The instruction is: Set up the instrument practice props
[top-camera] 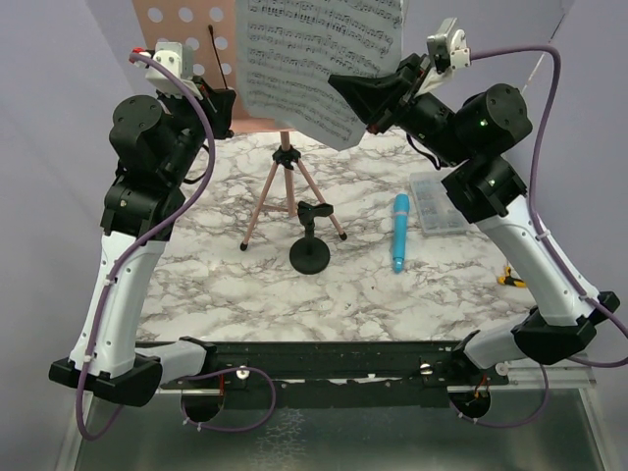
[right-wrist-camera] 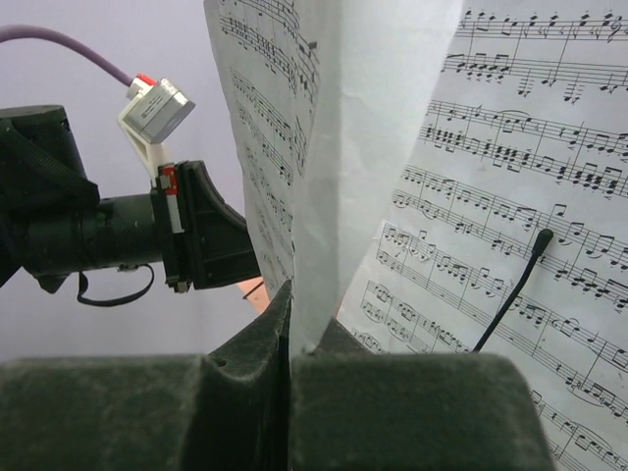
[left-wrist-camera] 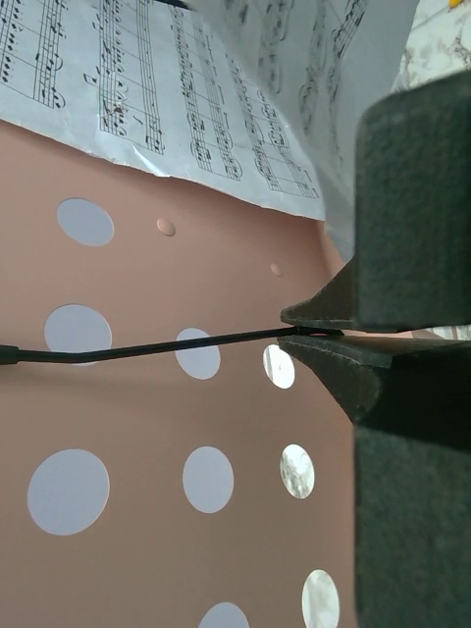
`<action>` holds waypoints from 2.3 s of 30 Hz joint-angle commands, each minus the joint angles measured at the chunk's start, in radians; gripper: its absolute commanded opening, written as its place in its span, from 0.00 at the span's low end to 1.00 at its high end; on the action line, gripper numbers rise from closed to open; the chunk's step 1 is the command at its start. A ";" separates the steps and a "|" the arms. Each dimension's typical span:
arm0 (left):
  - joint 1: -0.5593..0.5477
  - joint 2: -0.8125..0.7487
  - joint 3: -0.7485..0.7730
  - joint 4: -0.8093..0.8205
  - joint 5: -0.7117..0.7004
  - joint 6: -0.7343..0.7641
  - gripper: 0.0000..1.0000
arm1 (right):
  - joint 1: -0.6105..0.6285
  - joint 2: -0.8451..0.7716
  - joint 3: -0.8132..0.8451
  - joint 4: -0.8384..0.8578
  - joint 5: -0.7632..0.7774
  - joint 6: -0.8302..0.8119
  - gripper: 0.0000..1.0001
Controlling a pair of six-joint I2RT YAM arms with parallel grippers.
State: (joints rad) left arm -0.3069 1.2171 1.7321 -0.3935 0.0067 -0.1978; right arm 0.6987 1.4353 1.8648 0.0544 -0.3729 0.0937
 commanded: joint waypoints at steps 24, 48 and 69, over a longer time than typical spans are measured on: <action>0.006 -0.156 -0.232 0.236 0.048 0.088 0.00 | 0.004 0.244 0.246 -0.007 0.121 0.061 0.00; 0.005 -0.176 -0.274 0.286 0.114 0.123 0.00 | 0.050 0.407 0.439 -0.052 -0.049 0.101 0.00; 0.006 -0.200 -0.311 0.292 0.123 0.113 0.00 | 0.141 0.529 0.547 -0.128 0.020 0.084 0.18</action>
State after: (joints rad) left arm -0.3069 1.0370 1.4353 -0.1055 0.1078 -0.0860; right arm 0.8303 1.9617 2.3962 -0.0395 -0.3882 0.1837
